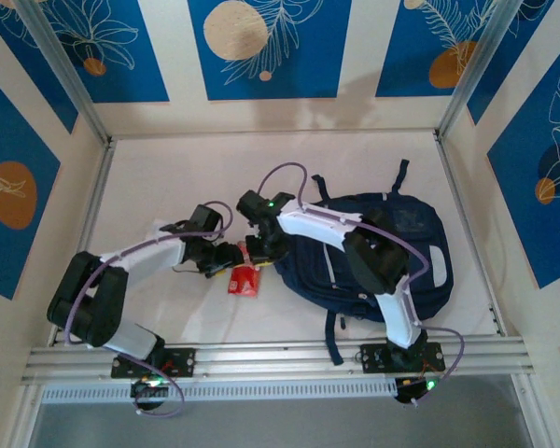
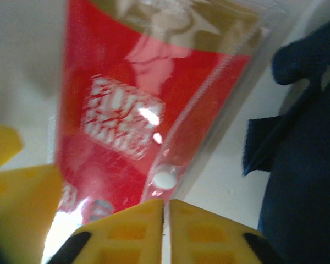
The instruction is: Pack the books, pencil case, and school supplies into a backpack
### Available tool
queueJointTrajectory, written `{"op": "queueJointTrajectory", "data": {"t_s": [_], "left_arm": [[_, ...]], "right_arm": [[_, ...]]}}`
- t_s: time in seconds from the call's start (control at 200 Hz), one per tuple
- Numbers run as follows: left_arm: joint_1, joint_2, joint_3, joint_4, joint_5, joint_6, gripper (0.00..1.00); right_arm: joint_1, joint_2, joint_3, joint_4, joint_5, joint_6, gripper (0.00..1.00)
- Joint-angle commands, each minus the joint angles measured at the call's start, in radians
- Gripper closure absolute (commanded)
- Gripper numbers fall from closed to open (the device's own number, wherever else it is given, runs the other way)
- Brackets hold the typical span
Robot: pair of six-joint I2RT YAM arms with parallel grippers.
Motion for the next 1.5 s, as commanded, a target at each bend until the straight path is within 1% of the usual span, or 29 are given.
{"op": "queueJointTrajectory", "data": {"t_s": [0.0, 0.085, 0.19, 0.425, 0.61, 0.685, 0.81, 0.975, 1.09, 1.24, 1.395, 1.44, 1.495], "left_arm": [[0.023, 0.007, -0.01, 0.02, 0.035, 0.012, 0.41], [0.03, 0.014, -0.015, 0.021, 0.035, 0.015, 0.32], [0.032, 0.032, -0.018, 0.028, 0.059, 0.016, 0.26], [0.033, 0.072, -0.059, 0.149, 0.168, -0.034, 0.23], [0.033, 0.1, -0.118, 0.372, 0.319, -0.133, 0.25], [0.033, 0.104, -0.121, 0.421, 0.355, -0.154, 0.26], [0.033, 0.086, -0.11, 0.427, 0.382, -0.148, 0.26], [0.032, 0.066, -0.123, 0.497, 0.462, -0.152, 0.26], [0.032, 0.062, -0.141, 0.528, 0.494, -0.149, 0.26], [0.033, 0.067, -0.17, 0.636, 0.543, -0.207, 0.28], [0.033, 0.056, -0.201, 0.778, 0.572, -0.273, 0.31], [0.033, 0.058, -0.206, 0.79, 0.573, -0.277, 0.33], [0.033, 0.063, -0.21, 0.782, 0.569, -0.27, 0.38]], "right_arm": [[0.0, 0.041, 0.029, -0.088, 0.103, 0.054, 0.93], [-0.003, 0.063, 0.025, -0.077, 0.084, 0.05, 0.96], [-0.005, 0.085, 0.022, -0.053, 0.041, 0.031, 0.99], [-0.025, 0.103, -0.023, 0.011, -0.066, 0.016, 1.0], [-0.056, 0.087, -0.099, 0.094, -0.163, 0.037, 1.0], [-0.06, 0.086, -0.108, 0.115, -0.188, 0.032, 1.0], [-0.06, 0.095, -0.099, 0.111, -0.182, 0.029, 1.0], [-0.06, 0.12, -0.072, 0.089, -0.178, 0.027, 1.0], [-0.06, 0.122, -0.072, 0.091, -0.177, 0.027, 1.0], [-0.064, 0.123, -0.085, 0.095, -0.182, 0.029, 1.0], [-0.072, 0.116, -0.118, 0.11, -0.186, 0.037, 1.0], [-0.075, 0.112, -0.132, 0.119, -0.19, 0.044, 1.0], [-0.078, 0.106, -0.143, 0.127, -0.192, 0.05, 1.0]]}}
